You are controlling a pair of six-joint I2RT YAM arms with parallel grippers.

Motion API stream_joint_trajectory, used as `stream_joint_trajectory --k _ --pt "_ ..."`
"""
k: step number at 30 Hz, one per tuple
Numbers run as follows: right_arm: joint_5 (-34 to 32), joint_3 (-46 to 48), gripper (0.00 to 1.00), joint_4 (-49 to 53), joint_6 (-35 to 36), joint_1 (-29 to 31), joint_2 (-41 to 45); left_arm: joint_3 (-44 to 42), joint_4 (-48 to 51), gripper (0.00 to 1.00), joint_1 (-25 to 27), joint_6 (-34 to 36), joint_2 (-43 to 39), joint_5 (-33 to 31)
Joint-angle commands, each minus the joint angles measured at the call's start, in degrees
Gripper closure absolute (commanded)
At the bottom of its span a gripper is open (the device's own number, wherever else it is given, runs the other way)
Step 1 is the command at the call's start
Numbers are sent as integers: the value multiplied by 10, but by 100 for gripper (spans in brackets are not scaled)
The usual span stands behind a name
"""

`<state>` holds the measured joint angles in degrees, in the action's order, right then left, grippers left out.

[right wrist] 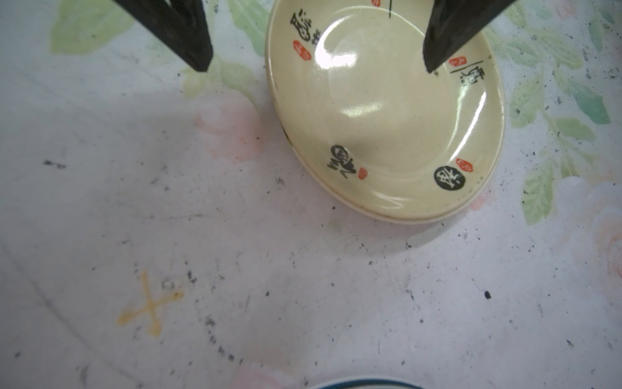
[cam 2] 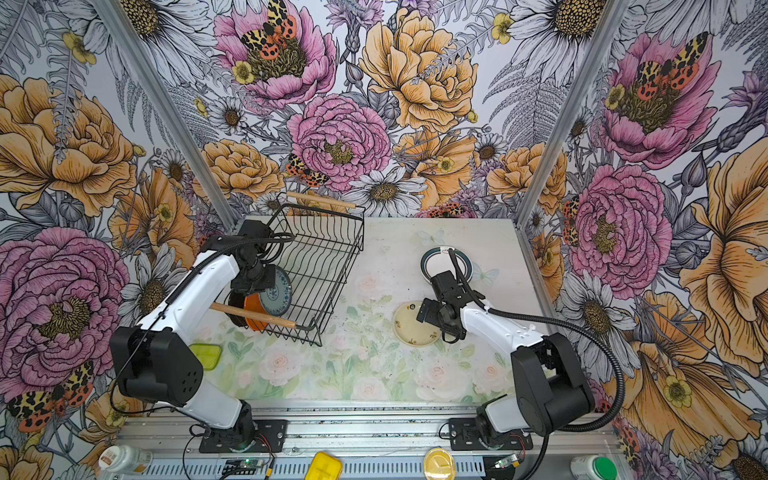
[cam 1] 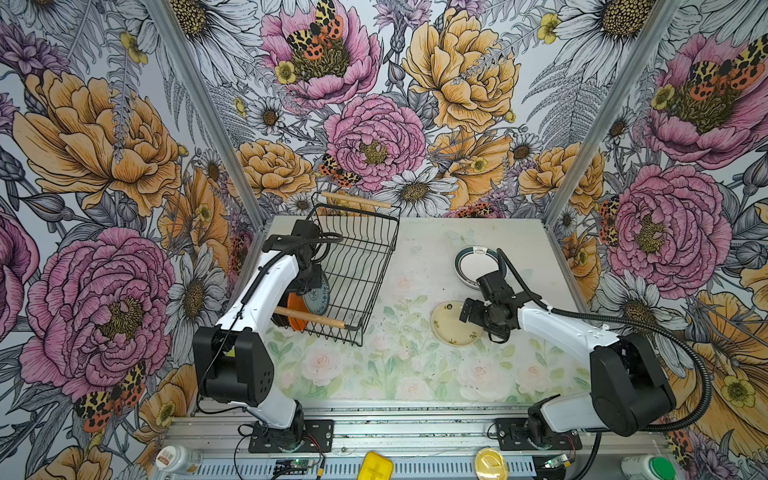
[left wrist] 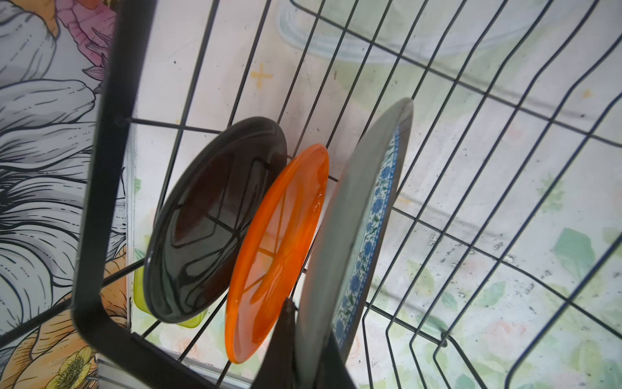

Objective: Unload the plates from the dish rack
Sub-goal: 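Lift the blue-and-white plate from the rack with the left gripper while the right approaches, then grasp the blue-and-white plate rim with the right gripper beside the left gripper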

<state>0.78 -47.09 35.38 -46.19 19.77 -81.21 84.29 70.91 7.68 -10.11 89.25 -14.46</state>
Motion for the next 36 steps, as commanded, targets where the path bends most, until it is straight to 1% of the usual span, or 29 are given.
stream_joint_trajectory --k 1,4,8,11,12,13,15,17,20,22,26,29,32,34,36 --pt "-15 -26 1 -7 19 -8 21 60 -4 100 -1 -10 -47 1" --pt "-25 -43 1 -7 39 -11 31 106 -3 100 -1 -24 -75 -10" --pt "-51 -79 1 -7 80 -16 57 161 -7 100 0 -65 -110 0" --pt "-69 -117 1 -8 120 -17 82 166 -32 100 6 -114 -140 15" --pt "-73 -130 1 -10 132 -16 89 156 -49 100 7 -133 -152 20" --pt "-77 -141 1 -14 145 -15 99 135 -76 100 10 -156 -168 48" --pt "-76 -158 1 -28 164 -15 120 82 -137 100 13 -209 -204 82" --pt "-62 -165 1 -51 177 -16 142 10 -228 100 25 -266 -242 114" --pt "-22 -157 1 -91 177 -17 167 -78 -334 100 50 -334 -275 136" --pt "22 -146 1 -122 164 -19 178 -127 -399 100 75 -370 -281 143" --pt "116 -103 1 -206 117 -22 190 -187 -491 100 128 -418 -264 145" --pt "179 -52 1 -304 68 -23 198 -232 -583 100 156 -462 -239 166" --pt "218 6 1 -424 14 -23 197 -249 -646 100 182 -490 -206 180" --pt "230 39 1 -498 -24 -23 188 -250 -670 100 202 -497 -182 179" --pt "240 57 2 -547 -52 -20 173 -250 -697 100 211 -514 -156 198"
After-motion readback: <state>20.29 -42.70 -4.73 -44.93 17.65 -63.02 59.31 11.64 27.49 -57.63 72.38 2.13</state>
